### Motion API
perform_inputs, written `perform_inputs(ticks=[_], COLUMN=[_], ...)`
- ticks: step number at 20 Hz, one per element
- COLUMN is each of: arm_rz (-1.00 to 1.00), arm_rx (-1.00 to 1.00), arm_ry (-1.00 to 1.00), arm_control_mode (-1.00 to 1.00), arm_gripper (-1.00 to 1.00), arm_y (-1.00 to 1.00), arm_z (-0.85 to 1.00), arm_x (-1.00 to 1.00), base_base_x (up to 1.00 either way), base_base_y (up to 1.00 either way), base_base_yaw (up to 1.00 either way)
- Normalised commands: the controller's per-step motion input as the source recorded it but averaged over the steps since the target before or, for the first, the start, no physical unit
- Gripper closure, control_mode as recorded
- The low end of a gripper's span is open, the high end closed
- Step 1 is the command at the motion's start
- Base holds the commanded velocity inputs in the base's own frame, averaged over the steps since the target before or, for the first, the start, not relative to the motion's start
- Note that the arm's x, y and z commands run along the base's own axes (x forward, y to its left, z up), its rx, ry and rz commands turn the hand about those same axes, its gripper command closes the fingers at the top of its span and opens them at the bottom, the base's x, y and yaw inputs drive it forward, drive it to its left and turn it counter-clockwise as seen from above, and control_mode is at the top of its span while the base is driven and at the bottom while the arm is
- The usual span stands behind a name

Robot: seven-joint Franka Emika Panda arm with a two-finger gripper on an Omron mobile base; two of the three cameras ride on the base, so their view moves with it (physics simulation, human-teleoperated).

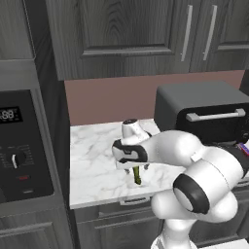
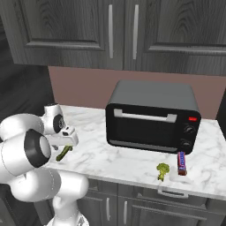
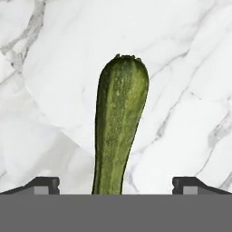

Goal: Place the squash and broccoli inside the fridge drawer. Close the drawer after placing the vegetables.

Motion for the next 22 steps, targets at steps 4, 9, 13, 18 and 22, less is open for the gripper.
perform_inputs(ticks=[4, 9, 13, 18, 22], arm_rz=[-0.02, -0.02, -0.03, -0.01, -0.01], arm_rx=[0.0, 0.0, 0.0, 0.02, 0.05], arm_ry=[0.0, 0.0, 0.0, -0.01, -0.12], arm_control_mode=[-1.0, -1.0, -1.0, -1.0, -1.0], arm_gripper=[-1.0, -1.0, 1.0, 1.0, 1.0], arm_y=[0.09, 0.05, 0.03, -0.01, -0.03], arm_z=[-0.52, -0.48, -0.39, -0.05, 0.82], arm_x=[0.25, 0.13, 0.0, -0.03, -0.41], base_base_x=[0.0, 0.0, 0.0, 0.0, 0.0], base_base_y=[0.0, 0.0, 0.0, 0.0, 0.0], base_base_yaw=[0.0, 0.0, 0.0, 0.0, 0.0])
